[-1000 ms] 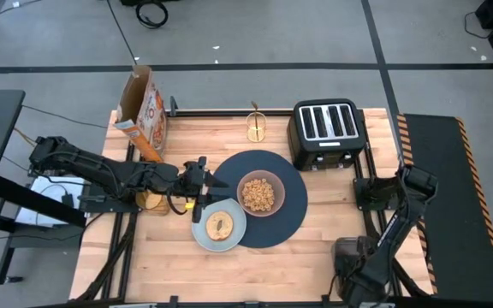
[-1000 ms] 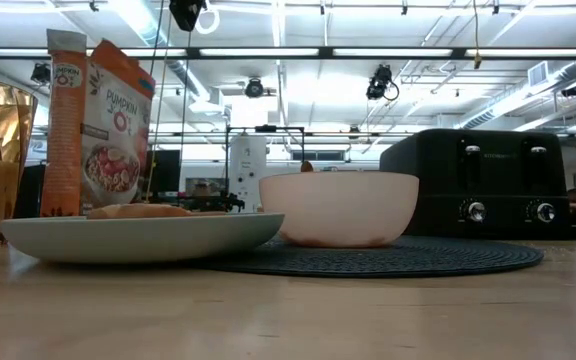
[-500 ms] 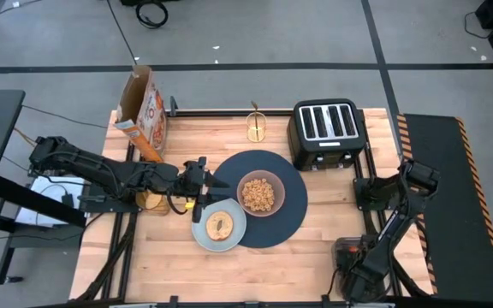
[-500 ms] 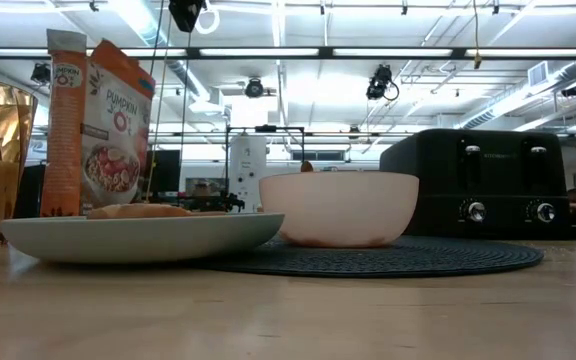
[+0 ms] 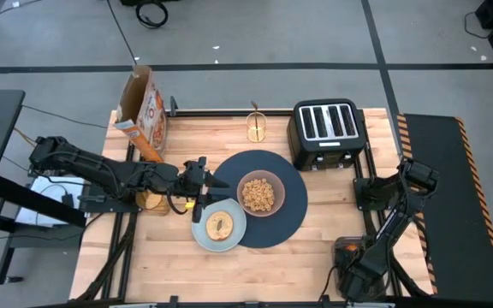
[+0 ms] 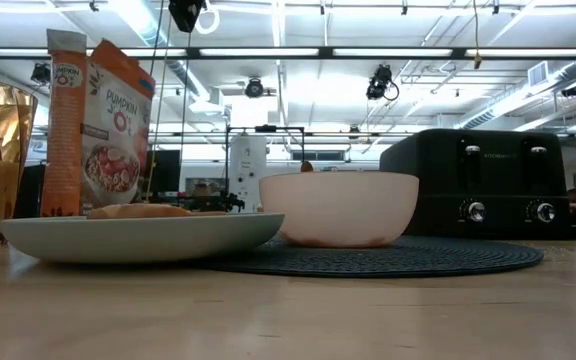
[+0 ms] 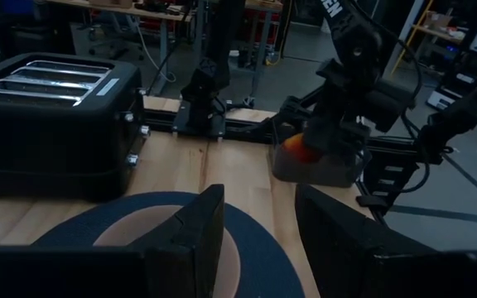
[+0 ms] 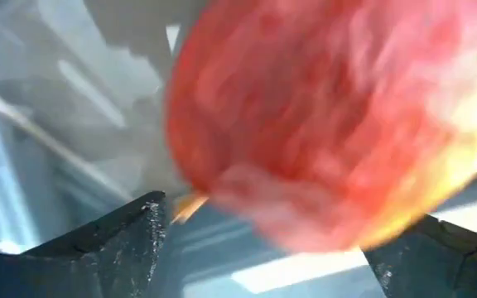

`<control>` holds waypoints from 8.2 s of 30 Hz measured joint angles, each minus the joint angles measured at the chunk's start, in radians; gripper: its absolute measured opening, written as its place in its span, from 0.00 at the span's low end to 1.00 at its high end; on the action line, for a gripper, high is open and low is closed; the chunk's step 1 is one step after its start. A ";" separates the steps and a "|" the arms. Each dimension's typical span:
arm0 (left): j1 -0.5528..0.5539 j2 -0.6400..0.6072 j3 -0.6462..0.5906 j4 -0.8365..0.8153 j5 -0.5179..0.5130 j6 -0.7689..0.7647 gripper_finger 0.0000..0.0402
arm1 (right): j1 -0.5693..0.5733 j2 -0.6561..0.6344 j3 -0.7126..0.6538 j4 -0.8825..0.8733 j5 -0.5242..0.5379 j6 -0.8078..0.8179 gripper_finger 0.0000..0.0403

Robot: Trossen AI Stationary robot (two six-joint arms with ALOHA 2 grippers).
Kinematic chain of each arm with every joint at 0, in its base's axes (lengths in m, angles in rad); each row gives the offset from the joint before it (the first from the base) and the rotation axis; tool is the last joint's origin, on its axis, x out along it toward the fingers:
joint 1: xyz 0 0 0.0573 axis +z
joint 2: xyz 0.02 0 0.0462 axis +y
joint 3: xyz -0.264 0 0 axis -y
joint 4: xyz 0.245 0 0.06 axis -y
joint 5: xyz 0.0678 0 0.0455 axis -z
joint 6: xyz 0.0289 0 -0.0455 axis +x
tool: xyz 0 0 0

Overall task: Arrange a breakfast setting
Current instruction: Put the red apple on the blue table mat to the top left of the pink bowl

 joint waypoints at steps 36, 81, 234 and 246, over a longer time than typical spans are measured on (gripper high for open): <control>-0.002 0.000 0.000 -0.038 0.001 0.064 0.39 | -0.055 -0.071 -0.119 0.019 0.211 0.371 0.98; -0.124 0.507 0.202 0.328 -0.164 0.944 0.79 | -0.718 -0.125 0.484 -0.036 0.232 -0.898 0.86; 0.066 0.318 -0.082 0.844 0.371 0.179 0.88 | -0.448 -0.150 0.452 0.600 1.327 -1.738 0.04; 0.025 0.383 0.011 0.463 0.118 0.486 0.88 | -0.587 -0.183 0.508 0.158 0.888 -1.190 0.04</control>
